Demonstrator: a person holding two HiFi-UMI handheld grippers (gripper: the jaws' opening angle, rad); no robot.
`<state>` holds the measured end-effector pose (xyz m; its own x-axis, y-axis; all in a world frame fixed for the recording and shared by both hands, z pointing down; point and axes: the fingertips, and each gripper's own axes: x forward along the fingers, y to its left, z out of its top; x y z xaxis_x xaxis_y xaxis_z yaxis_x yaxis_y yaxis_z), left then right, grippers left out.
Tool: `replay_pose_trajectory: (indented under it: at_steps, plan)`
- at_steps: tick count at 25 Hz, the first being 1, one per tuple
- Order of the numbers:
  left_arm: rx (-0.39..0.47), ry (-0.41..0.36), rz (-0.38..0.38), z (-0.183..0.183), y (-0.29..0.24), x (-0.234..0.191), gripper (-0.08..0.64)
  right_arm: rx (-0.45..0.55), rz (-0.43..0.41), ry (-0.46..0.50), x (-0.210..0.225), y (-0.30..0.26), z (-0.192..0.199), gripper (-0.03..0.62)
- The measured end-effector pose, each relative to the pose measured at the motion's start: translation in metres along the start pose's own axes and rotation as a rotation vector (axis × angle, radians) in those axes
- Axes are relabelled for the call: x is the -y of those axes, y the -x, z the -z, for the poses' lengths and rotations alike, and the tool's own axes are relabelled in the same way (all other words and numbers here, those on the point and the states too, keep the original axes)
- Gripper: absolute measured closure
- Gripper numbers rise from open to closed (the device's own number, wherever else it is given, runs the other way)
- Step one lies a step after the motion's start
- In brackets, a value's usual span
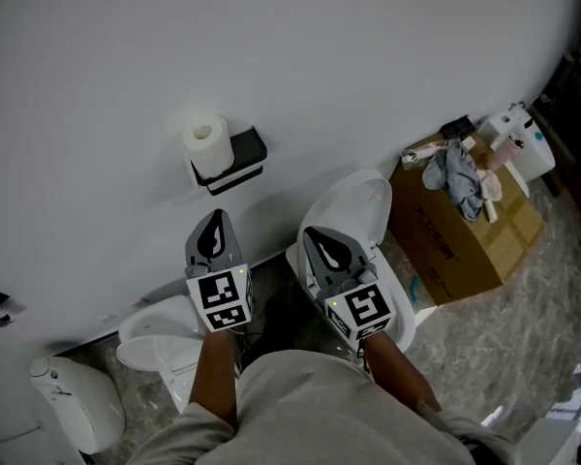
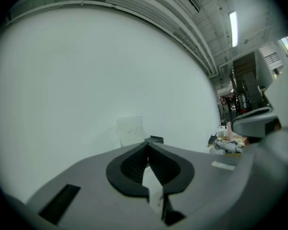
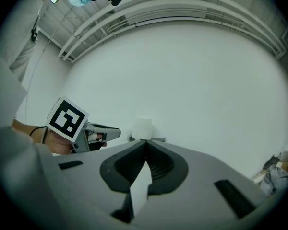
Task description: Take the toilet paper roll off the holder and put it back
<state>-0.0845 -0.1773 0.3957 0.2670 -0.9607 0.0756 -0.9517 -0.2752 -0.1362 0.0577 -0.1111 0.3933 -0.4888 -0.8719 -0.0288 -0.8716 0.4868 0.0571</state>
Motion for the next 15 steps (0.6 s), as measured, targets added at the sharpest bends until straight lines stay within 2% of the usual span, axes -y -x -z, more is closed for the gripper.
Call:
replay_pose_trajectory:
  at_steps: [6, 10, 15]
  plan:
    - [0.025, 0.018, 0.009, -0.005, 0.038, 0.015, 0.549, 0.022, 0.01, 0.024, 0.005, 0.023, -0.014, 0.588]
    - [0.017, 0.035, -0.008, 0.003, 0.067, 0.018, 0.549, 0.022, -0.008, 0.163, -0.011, 0.036, -0.023, 0.588]
    - [0.004, 0.043, -0.021, 0.006, 0.095, 0.022, 0.549, 0.04, -0.068, 0.154, -0.037, 0.044, -0.028, 0.588]
